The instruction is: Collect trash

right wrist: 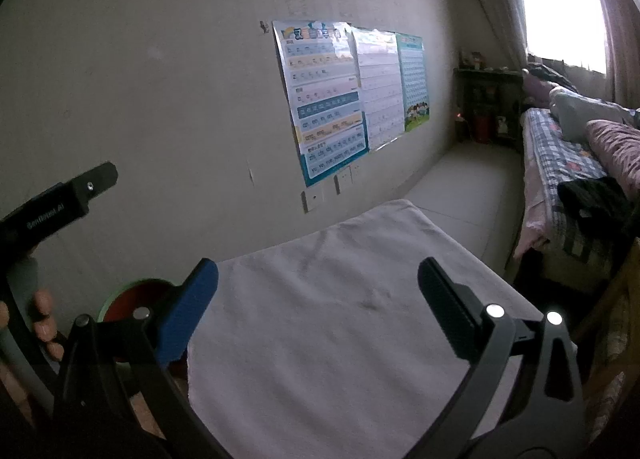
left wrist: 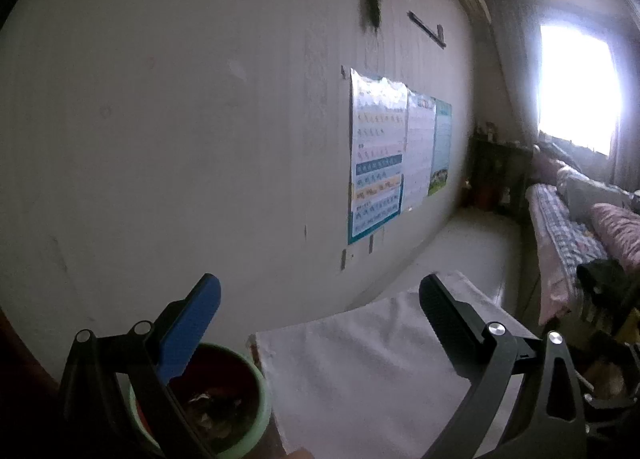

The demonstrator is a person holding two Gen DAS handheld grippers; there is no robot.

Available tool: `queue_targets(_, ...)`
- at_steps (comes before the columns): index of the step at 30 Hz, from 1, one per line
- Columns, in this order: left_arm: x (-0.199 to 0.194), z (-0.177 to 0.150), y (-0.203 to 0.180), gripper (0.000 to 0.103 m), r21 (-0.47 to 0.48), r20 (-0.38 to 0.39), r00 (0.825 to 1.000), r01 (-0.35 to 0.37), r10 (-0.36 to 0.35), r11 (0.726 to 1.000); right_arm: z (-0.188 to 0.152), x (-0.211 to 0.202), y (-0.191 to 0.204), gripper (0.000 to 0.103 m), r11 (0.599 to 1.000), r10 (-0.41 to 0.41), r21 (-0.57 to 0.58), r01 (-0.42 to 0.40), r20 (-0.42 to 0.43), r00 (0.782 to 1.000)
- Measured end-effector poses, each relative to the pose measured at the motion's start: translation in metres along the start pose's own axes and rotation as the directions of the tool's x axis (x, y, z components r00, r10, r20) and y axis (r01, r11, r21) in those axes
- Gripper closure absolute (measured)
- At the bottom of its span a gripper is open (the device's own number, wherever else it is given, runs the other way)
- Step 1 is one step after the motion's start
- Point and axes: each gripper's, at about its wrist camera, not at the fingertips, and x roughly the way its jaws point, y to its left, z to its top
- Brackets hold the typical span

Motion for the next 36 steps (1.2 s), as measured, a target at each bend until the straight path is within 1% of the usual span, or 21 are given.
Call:
queue_targets(2,-0.001,-0.001,-0.004,0.008,0.004,-0.005,1.000,0.001,-0.001,1.000,0.000,0.000,-0.001,0.005,1.000,-0.001,0.005,0.001,0.001,1.000)
queue_targets(4,-0.003,-0.001,-0.008,0.008,0.011,0.012,1.000,-0.011,0.011,1.000,-0.001,0.001,-0.004,0.005,1.000,-0.004,0.010,0.004,-0.004,1.000)
queue_targets(6,-0.004,-0.003,-0.010,0.008,0.015,0.015,1.000,0.000,0.000,1.000,-0.002,0.001,-0.006,0.005,1.000,-0.005,0.017,0.005,-0.010,1.000)
queue_targets(9,-0.003,-0.003,-0.011,0.008,0.006,0.000,1.000,0.027,-0.027,1.000,-0.004,0.002,-0.010,0.005,1.000,-0.012,0.027,0.013,-0.017,1.000)
queue_targets(13,-0.001,-0.003,-0.010,0.008,0.006,-0.004,1.000,0.022,-0.022,1.000,-0.005,0.003,-0.014,0.005,0.999,-0.015,0.035,0.016,-0.028,1.000)
queue_targets(19,0.004,-0.005,-0.005,0.008,-0.018,-0.029,0.999,0.025,-0.026,1.000,-0.007,0.006,-0.014,0.005,0.999,-0.011,0.038,0.013,-0.040,0.999)
queue_targets(26,0.009,-0.006,-0.002,0.008,-0.022,-0.042,0.999,0.022,-0.023,1.000,-0.010,0.009,-0.014,0.005,0.999,-0.011,0.049,0.014,-0.054,0.998)
queue_targets(30,0.013,-0.009,-0.003,0.008,-0.019,-0.065,0.997,0.034,-0.035,0.999,-0.012,0.011,-0.015,0.005,0.998,-0.014,0.055,0.018,-0.059,0.998)
queue_targets(36,0.018,-0.013,-0.004,0.008,-0.017,-0.082,0.996,0.033,-0.034,0.999,-0.018,0.018,-0.020,0.005,0.997,-0.015,0.072,0.021,-0.084,0.996)
